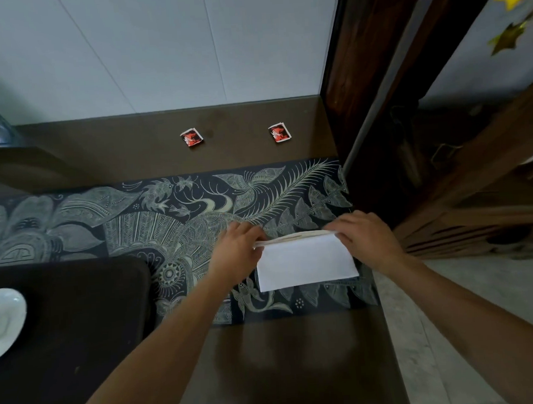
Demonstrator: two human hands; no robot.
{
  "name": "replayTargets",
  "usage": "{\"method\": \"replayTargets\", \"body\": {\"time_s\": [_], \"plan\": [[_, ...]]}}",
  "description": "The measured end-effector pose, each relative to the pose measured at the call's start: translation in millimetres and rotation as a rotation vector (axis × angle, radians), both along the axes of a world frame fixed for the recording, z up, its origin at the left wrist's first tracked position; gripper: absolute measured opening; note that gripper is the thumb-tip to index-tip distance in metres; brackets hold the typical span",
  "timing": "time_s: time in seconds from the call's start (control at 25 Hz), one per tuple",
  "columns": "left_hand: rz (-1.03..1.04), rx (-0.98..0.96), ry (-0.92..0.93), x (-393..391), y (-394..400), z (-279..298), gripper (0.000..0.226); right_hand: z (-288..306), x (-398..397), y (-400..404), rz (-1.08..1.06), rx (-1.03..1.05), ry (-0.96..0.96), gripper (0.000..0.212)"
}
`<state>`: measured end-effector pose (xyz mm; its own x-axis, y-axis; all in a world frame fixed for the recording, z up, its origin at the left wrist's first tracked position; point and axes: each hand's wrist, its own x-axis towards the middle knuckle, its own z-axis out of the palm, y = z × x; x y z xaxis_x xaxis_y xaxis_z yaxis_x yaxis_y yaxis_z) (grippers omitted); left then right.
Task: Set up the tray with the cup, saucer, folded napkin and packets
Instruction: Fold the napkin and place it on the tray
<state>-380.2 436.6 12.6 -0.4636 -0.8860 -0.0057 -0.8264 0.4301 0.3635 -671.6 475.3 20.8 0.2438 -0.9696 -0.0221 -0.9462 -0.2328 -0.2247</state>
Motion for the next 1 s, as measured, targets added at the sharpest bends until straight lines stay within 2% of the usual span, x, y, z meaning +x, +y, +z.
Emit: {"method": "replayTargets", "body": {"time_s": [0.16, 0.28, 0.52, 0.56, 0.68, 0.84, 1.0], "plan": [[-0.03, -0.034, -0.067, 6.8, 40.1, -14.4, 0.023, -5.8, 7.5, 40.9, 0.036, -0.032, 0.006, 0.038], [-0.059, 0.01, -0.127, 10.5, 61.3, -26.9, 0.027, -19.3, 12.3, 66.3, 0.068, -0.042, 0.038, 0.044], [-0.071, 0.064, -0.203, 8.7, 71.2, -42.0, 0.025, -48.1, 10.2, 84.2, -0.004, 0.046, 0.159, 0.068], [-0.09, 0.052, -0.203, 9.3, 71.5, -44.4, 0.024, -49.4, 9.6, 85.7, -0.001, 0.07, 0.173, 0.066], [-0.12, 0.01, -0.197, 11.4, 69.4, -46.9, 0.024, -45.4, 14.5, 86.1, -0.035, 0.068, 0.174, 0.037], [-0.099, -0.079, -0.119, -13.4, 56.7, -46.8, 0.034, -39.8, 48.2, 63.1, -0.075, -0.038, 0.089, 0.045], [-0.109, 0.034, -0.138, -54.9, 55.6, -63.5, 0.057, -56.3, 82.7, 35.5, -0.033, 0.054, 0.088, 0.056]]}}
